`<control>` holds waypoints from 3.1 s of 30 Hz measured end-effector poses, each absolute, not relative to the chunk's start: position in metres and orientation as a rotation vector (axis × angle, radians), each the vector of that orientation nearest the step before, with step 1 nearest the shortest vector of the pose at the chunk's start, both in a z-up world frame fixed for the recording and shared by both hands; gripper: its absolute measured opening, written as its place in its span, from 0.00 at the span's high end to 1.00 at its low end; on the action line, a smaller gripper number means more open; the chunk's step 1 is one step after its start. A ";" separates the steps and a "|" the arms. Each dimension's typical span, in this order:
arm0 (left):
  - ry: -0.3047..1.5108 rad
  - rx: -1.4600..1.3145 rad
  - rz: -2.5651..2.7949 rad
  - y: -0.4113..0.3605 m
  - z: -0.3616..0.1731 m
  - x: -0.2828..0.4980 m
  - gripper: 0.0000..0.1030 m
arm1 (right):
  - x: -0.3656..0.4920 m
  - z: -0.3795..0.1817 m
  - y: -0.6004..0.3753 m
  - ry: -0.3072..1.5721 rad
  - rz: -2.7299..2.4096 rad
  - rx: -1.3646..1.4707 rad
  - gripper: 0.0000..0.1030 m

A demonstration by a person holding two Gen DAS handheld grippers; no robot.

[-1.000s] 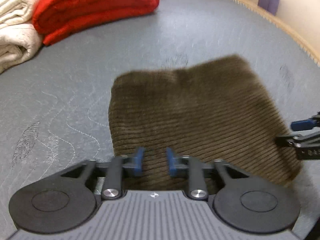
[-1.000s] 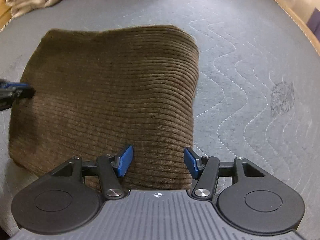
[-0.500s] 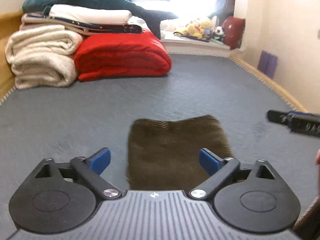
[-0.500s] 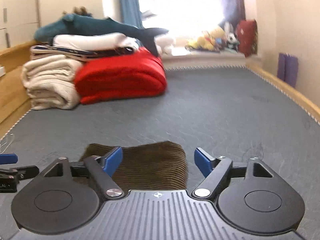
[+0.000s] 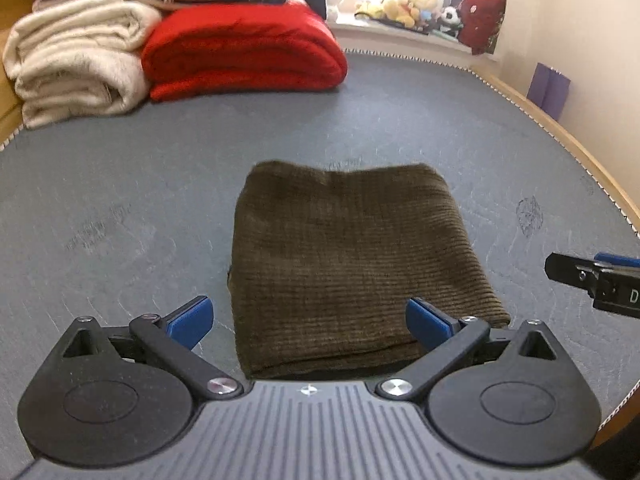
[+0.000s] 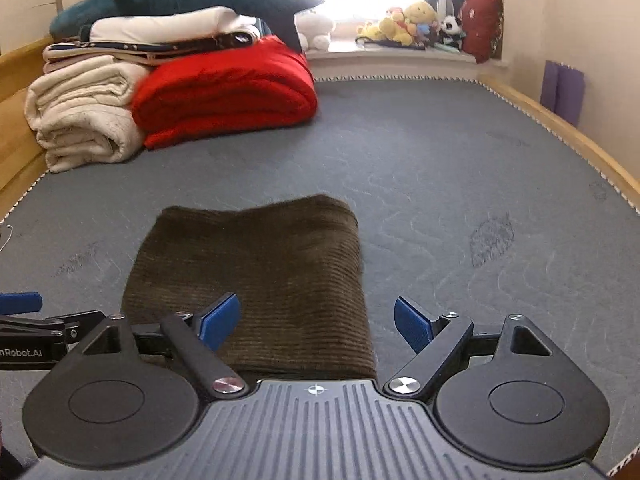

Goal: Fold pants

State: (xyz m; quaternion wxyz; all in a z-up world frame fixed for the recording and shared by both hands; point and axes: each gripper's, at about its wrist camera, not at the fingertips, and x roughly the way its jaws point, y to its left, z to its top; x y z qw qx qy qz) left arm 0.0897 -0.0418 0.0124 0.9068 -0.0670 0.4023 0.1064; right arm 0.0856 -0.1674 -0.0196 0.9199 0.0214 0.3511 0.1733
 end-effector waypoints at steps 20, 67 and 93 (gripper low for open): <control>0.882 -0.138 0.225 -0.037 -0.005 0.095 0.00 | 0.094 -0.027 -0.148 0.753 0.389 0.001 0.17; 0.882 -0.139 0.203 -0.036 -0.004 0.095 0.00 | 0.094 -0.028 -0.146 0.760 0.417 -0.022 0.17; 0.854 -0.100 0.191 -0.042 -0.003 0.093 0.00 | 0.095 -0.029 -0.149 0.764 0.431 -0.027 0.17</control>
